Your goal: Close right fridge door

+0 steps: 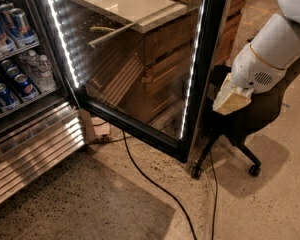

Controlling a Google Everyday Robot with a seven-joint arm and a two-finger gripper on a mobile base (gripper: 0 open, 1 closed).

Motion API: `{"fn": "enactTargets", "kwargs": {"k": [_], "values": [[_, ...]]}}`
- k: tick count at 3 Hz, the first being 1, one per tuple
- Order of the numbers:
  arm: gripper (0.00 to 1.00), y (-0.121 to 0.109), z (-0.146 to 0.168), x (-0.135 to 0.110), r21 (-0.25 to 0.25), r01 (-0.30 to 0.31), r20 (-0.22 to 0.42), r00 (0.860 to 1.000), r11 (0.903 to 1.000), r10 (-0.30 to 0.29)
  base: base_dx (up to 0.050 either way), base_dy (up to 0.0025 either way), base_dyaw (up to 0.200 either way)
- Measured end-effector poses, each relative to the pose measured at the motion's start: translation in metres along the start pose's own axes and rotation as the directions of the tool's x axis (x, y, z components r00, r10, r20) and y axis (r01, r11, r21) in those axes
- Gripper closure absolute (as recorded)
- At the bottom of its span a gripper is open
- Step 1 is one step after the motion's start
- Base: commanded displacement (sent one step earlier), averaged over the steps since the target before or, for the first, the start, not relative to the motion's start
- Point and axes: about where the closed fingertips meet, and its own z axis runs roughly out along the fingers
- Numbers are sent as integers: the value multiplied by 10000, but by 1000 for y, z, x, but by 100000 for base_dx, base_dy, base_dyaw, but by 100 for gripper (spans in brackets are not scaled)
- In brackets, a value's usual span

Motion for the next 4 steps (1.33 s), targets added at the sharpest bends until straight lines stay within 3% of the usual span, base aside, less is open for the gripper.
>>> {"fn": "enactTargets", "kwargs": {"k": [1,2,3,4], "values": [[100,0,0,0,-15,9,-3,10000,10000,-9,0,0,-20007],[100,0,0,0,-17,10,-2,10000,10000,-10,1,-1,20019],[100,0,1,0,-30,17,3,10000,10000,-17,4658,-6,133],[100,0,1,0,-30,17,3,10000,10000,-17,-1,2,-8394]]}}
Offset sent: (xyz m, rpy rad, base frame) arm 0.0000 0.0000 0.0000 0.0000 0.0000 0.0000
